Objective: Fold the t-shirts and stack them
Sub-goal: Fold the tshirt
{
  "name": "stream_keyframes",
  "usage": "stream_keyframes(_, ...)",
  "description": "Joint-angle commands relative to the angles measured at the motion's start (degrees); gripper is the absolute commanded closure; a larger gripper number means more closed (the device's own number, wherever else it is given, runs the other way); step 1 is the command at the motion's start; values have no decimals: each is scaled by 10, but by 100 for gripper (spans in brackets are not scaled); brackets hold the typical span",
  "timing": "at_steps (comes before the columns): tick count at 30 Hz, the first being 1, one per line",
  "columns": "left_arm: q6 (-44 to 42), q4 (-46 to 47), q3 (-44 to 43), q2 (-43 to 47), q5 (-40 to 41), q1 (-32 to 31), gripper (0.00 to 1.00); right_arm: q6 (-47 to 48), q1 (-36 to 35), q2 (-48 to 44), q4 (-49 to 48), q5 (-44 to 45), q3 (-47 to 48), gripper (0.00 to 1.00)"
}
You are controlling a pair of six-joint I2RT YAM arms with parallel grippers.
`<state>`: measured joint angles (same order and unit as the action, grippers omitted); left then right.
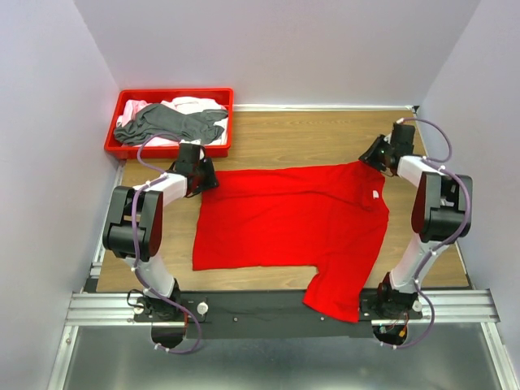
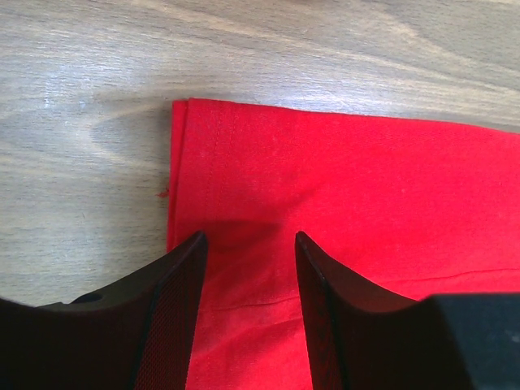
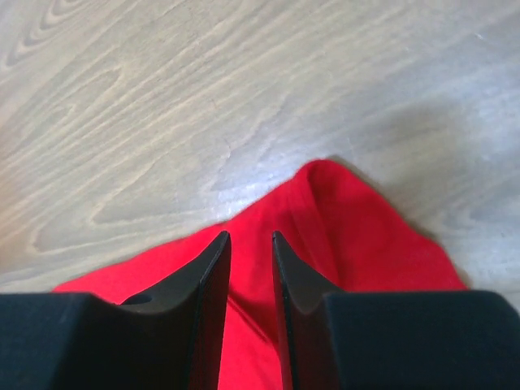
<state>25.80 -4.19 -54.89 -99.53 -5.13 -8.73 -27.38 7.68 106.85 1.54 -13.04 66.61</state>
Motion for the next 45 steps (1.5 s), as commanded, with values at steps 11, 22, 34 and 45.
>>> stream_keyframes(11,-15,-34,2,-9,28,-10,44,122,-52,89,80,223,111,66)
stream_keyframes(22,-13,-36,2,-8,32,-12,44,131,-60,109,98,266,119,80)
stream_keyframes(34,-14,-36,8,-6,33,-12,44,22,6,112,106,202,144,99)
stream_keyframes(45,-12,-38,6,-11,33,-11,44,-59,80,79,43,14,118,61)
